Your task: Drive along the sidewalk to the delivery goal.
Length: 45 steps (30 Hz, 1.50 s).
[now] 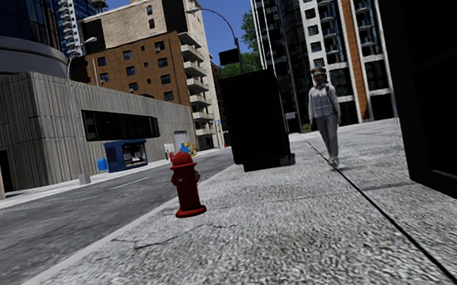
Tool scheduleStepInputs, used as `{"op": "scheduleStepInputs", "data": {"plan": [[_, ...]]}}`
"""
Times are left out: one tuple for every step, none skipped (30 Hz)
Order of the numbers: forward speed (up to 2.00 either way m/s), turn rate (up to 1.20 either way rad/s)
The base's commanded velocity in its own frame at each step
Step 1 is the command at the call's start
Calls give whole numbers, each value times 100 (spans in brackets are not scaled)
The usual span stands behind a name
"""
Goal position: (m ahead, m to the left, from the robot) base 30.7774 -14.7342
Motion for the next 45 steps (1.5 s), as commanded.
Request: {"op": "scheduleStepInputs", "data": {"plan": [[156,57],[156,57],[156,57],[156,57],[156,57],[156,57],[156,57],[156,57],[156,57],[156,57],[156,57],[156,57],[156,57],[156,57],[156,57],[156,57],[156,57],[156,57],[156,54],[156,4],[156,4],[156,0],[156,0],[156,0],[156,0],[156,0],[156,0],[156,-32],[156,-48],[156,-61],[156,-61],[154,-78],[144,-83],[140,-84],[139,-85],[139,-85],[138,-85],[138,-85],[136,-92],[114,-98],[114,-98],[75,-100],[55,-101],[39,-101],[33,-101]]}}
